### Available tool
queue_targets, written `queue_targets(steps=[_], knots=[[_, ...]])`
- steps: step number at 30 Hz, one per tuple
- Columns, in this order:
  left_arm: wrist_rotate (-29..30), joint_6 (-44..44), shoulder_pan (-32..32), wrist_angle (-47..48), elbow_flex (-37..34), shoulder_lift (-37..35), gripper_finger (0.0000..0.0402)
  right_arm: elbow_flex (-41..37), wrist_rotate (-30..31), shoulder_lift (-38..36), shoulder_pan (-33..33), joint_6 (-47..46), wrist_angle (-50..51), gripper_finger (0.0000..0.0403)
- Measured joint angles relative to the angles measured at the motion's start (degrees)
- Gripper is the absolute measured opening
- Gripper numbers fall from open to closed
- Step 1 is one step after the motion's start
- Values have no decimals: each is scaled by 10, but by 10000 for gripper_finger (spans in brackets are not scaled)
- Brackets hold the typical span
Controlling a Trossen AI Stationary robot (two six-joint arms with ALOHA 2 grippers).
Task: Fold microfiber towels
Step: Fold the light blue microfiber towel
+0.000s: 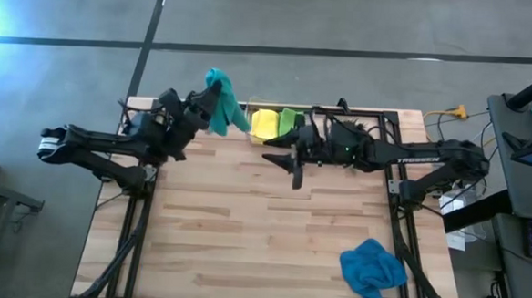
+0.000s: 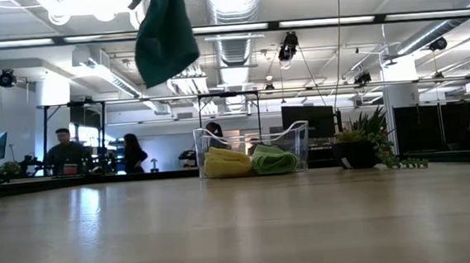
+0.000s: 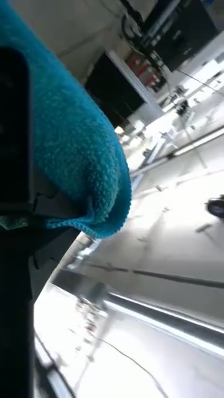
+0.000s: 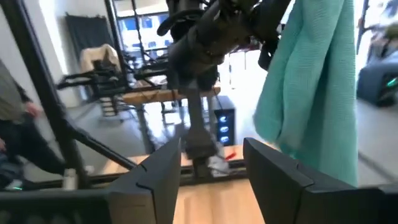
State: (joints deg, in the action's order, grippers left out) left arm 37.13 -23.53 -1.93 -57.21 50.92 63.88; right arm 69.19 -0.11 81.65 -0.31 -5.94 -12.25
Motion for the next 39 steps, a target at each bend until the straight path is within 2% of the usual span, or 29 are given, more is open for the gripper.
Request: queue_targets(steps=[6, 9, 15, 26, 33, 39], knots=[[5, 0, 0, -106, 4, 35, 2, 0, 112, 17, 20, 76, -56, 171], [9, -1, 0, -150, 8, 49, 2, 0, 144, 27, 22, 106, -88, 171], [15, -1, 0, -223, 29, 76, 2, 0, 152, 56, 22, 166, -130, 167], [14, -1, 0, -225, 99, 108, 2, 1, 147, 94, 25, 273, -154, 163], [9, -1, 0, -223, 118, 109, 2, 75, 152, 134, 27, 333, -111, 176], [-2, -1, 0, -223, 129, 108, 2, 167, 181, 192, 18, 382, -8, 180]])
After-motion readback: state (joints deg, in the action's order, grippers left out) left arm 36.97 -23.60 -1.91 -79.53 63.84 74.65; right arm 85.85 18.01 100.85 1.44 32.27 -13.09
